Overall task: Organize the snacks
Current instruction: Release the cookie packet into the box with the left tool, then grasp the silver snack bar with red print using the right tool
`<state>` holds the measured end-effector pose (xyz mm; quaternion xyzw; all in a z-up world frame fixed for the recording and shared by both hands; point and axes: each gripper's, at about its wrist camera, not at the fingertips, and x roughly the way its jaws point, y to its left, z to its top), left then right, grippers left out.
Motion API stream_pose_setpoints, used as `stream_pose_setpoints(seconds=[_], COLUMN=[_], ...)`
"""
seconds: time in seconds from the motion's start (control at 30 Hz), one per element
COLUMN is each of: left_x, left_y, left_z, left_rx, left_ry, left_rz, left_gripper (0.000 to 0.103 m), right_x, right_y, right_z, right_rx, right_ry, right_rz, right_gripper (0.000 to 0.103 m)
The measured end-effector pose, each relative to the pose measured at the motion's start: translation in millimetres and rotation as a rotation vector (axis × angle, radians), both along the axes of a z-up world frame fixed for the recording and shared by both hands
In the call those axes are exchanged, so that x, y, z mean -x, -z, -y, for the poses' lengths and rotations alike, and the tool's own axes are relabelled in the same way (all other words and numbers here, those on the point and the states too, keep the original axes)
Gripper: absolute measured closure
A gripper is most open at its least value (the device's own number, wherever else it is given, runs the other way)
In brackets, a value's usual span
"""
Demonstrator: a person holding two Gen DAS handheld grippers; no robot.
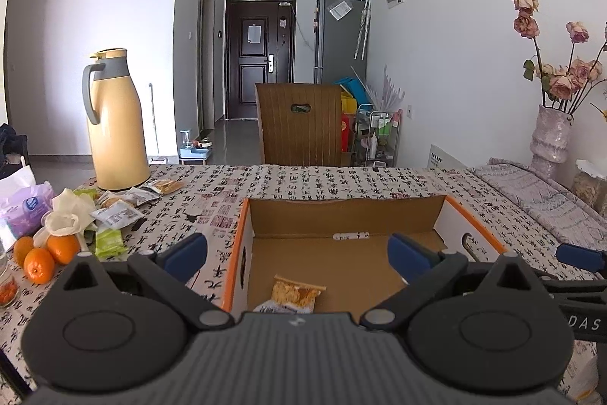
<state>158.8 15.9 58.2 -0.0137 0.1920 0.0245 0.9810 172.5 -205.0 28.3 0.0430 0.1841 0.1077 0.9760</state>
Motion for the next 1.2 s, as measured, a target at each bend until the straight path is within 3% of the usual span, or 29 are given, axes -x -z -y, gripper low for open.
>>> stream_pose_setpoints(seconds=[0.47,0.87,1.2], left_x=[51.2,97.0,101.2], left_y=[12.6,40.2,56.0], left_z=[-4.6,-7.9,-10.5], left_rx=[0.02,0.032,0.035], left_ry=[0.009,-0.013,-0.012], left_rz=[-0.021,-0.047,-0.091], left_gripper=[0.0,0.0,0.0], right_x=[50.8,89.8,94.0], right_y=[10.7,31.1,54.8], right_z=[5.8,14.9,20.9], right_rx=[-0.006,0.02,0.065], right_ry=[-0.016,-0.016,0.028], right_rz=[-0.03,-0.072,-0.148], right_gripper=[0.0,0.0,0.0])
